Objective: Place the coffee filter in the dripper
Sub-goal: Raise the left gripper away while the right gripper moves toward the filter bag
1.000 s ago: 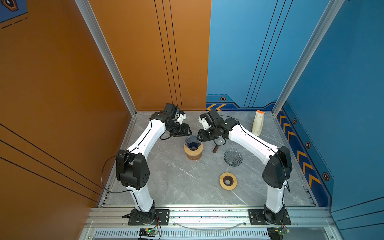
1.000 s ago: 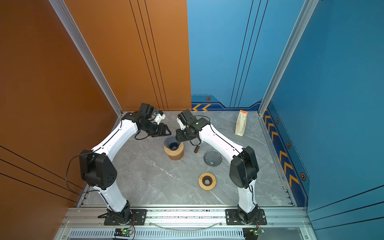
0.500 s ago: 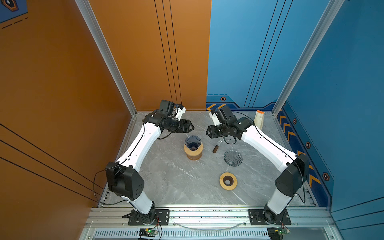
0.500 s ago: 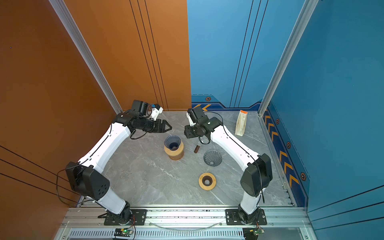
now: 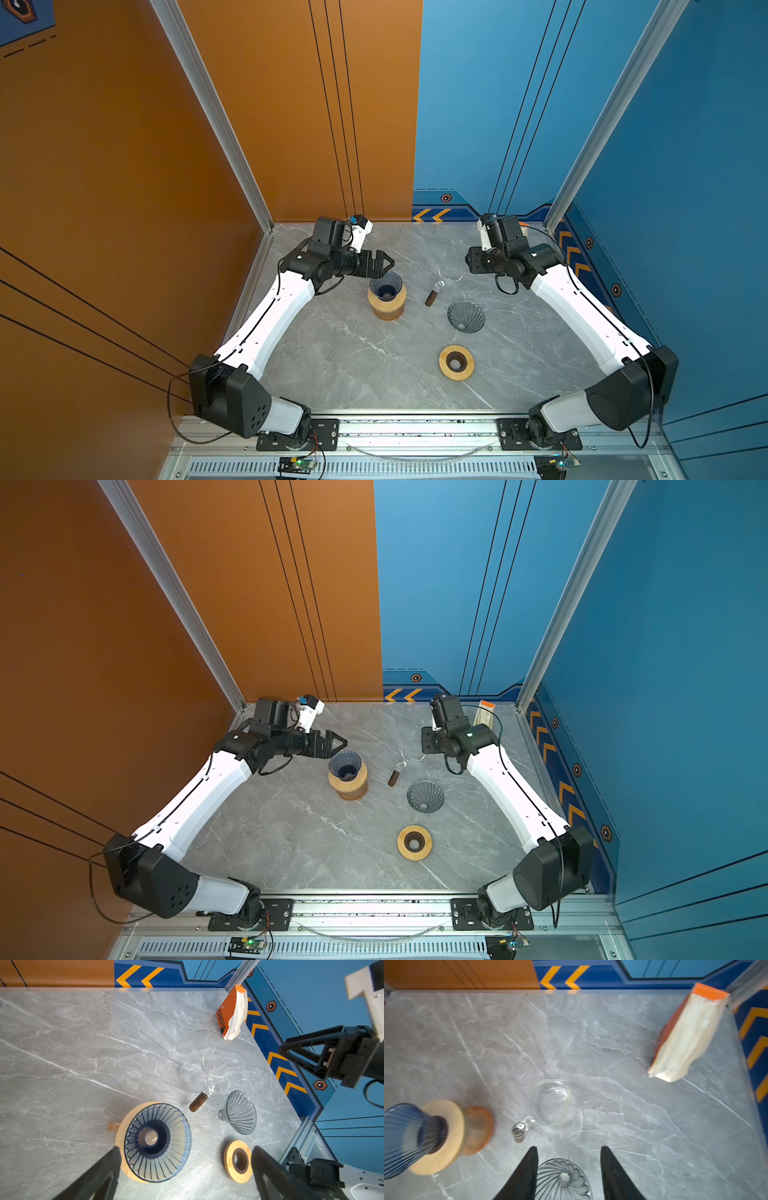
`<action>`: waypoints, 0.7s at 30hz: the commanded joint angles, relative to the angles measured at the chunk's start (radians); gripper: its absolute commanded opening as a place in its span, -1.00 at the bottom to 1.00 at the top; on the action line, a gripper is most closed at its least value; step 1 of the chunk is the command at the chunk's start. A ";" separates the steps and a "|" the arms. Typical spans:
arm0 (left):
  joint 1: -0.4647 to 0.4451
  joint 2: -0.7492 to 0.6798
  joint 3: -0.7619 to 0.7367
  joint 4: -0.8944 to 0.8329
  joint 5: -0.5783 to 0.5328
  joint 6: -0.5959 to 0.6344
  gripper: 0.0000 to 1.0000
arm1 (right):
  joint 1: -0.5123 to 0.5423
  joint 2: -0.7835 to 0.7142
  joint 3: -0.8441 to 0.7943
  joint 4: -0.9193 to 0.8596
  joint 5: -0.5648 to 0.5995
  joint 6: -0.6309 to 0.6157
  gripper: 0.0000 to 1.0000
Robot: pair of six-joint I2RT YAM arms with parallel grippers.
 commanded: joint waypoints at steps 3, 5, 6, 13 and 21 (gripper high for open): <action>-0.016 -0.024 -0.051 0.063 -0.029 -0.010 0.96 | -0.120 -0.015 -0.076 0.061 0.047 -0.018 -0.15; -0.017 -0.022 -0.065 0.071 -0.029 -0.013 0.96 | -0.162 -0.005 -0.097 0.094 0.044 -0.019 -0.18; -0.017 -0.021 -0.070 0.077 -0.028 -0.017 0.96 | -0.183 0.007 -0.102 0.107 0.042 -0.018 -0.19; -0.023 0.005 -0.078 0.100 -0.019 -0.033 0.96 | -0.311 0.127 -0.084 0.197 0.034 0.000 -0.27; -0.024 0.038 -0.069 0.104 -0.018 -0.039 0.96 | -0.396 0.310 0.036 0.218 0.024 0.007 -0.31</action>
